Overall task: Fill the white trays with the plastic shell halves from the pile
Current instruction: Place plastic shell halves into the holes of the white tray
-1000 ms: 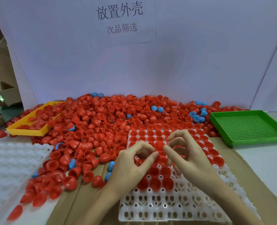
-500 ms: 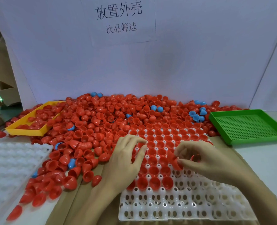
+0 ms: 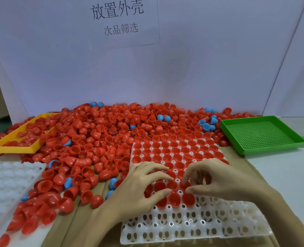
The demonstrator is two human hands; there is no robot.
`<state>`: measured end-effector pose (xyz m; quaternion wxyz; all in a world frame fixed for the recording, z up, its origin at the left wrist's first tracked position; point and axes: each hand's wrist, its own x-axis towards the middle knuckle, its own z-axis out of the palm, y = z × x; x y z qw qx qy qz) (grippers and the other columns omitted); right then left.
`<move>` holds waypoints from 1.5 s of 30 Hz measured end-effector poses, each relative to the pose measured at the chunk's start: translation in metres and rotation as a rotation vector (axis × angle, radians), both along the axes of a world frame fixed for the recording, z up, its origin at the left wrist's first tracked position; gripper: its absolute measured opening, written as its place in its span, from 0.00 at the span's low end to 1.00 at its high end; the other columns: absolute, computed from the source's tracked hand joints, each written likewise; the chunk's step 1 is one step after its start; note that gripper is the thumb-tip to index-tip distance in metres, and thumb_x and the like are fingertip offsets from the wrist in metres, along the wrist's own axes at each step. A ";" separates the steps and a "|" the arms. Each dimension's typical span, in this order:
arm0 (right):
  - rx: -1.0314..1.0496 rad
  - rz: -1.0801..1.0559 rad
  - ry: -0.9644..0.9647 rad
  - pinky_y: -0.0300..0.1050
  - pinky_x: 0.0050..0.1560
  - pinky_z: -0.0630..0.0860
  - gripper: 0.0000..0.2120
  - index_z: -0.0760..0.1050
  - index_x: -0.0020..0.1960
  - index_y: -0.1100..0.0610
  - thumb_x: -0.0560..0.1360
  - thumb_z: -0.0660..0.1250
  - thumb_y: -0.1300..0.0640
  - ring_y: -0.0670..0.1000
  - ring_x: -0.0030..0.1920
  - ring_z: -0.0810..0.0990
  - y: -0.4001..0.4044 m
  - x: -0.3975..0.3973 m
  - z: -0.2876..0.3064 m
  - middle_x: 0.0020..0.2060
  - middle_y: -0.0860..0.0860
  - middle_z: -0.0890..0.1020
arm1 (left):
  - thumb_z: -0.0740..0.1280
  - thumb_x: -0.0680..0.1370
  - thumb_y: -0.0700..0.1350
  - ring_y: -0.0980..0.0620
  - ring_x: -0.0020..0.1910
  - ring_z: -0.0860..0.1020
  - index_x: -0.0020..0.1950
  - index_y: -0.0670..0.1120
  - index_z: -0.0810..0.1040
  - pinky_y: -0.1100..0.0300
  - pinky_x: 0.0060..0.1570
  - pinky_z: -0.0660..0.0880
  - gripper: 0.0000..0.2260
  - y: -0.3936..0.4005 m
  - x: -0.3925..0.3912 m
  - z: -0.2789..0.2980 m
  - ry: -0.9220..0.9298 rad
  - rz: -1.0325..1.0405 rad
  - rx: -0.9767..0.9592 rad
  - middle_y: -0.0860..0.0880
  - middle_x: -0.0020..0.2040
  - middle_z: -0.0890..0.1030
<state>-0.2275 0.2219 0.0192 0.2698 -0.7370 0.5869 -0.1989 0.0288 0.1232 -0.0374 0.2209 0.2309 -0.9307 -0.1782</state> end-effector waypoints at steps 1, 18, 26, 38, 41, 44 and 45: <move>0.007 0.000 0.004 0.32 0.39 0.73 0.05 0.84 0.51 0.42 0.76 0.77 0.47 0.41 0.39 0.81 0.000 0.001 -0.001 0.39 0.42 0.84 | 0.62 0.81 0.70 0.61 0.77 0.63 0.69 0.66 0.77 0.58 0.75 0.58 0.19 -0.001 0.000 -0.001 -0.017 0.001 -0.004 0.70 0.71 0.69; -0.163 -0.067 -0.090 0.37 0.31 0.69 0.13 0.80 0.45 0.44 0.78 0.69 0.36 0.42 0.29 0.75 -0.009 0.006 -0.016 0.33 0.47 0.81 | 0.50 0.83 0.72 0.67 0.72 0.65 0.68 0.62 0.76 0.59 0.73 0.55 0.24 -0.043 -0.014 0.026 0.011 0.152 0.020 0.69 0.67 0.73; -0.337 -0.159 -0.029 0.37 0.31 0.69 0.10 0.76 0.44 0.40 0.83 0.64 0.41 0.46 0.30 0.77 -0.009 0.011 -0.016 0.30 0.44 0.80 | 0.55 0.86 0.62 0.44 0.78 0.63 0.80 0.53 0.67 0.41 0.77 0.56 0.25 -0.154 -0.050 0.026 -0.219 0.445 -0.002 0.47 0.79 0.64; -0.362 -0.145 0.014 0.37 0.33 0.67 0.14 0.69 0.40 0.37 0.85 0.62 0.45 0.46 0.30 0.74 -0.012 0.012 -0.016 0.27 0.44 0.75 | 0.55 0.85 0.65 0.39 0.83 0.53 0.80 0.47 0.66 0.38 0.80 0.51 0.30 -0.199 -0.069 0.025 -0.430 0.566 0.045 0.43 0.86 0.46; -0.363 -0.145 0.013 0.37 0.33 0.68 0.15 0.68 0.40 0.36 0.85 0.62 0.45 0.46 0.30 0.75 -0.012 0.013 -0.017 0.26 0.44 0.75 | 0.56 0.87 0.60 0.40 0.81 0.58 0.78 0.48 0.68 0.39 0.78 0.54 0.24 -0.201 -0.067 0.026 -0.423 0.573 0.002 0.41 0.83 0.55; -0.360 -0.140 0.025 0.36 0.33 0.68 0.15 0.68 0.40 0.36 0.85 0.62 0.45 0.46 0.29 0.75 -0.013 0.013 -0.019 0.27 0.43 0.74 | 0.57 0.87 0.54 0.40 0.75 0.67 0.75 0.49 0.71 0.41 0.75 0.64 0.18 -0.203 -0.057 0.031 -0.404 0.574 -0.035 0.41 0.76 0.63; -0.359 -0.140 0.024 0.37 0.33 0.68 0.14 0.69 0.40 0.37 0.85 0.62 0.45 0.46 0.29 0.75 -0.014 0.013 -0.019 0.27 0.43 0.75 | 0.59 0.87 0.52 0.40 0.71 0.71 0.73 0.49 0.72 0.42 0.72 0.68 0.16 -0.202 -0.052 0.032 -0.372 0.566 -0.035 0.42 0.74 0.65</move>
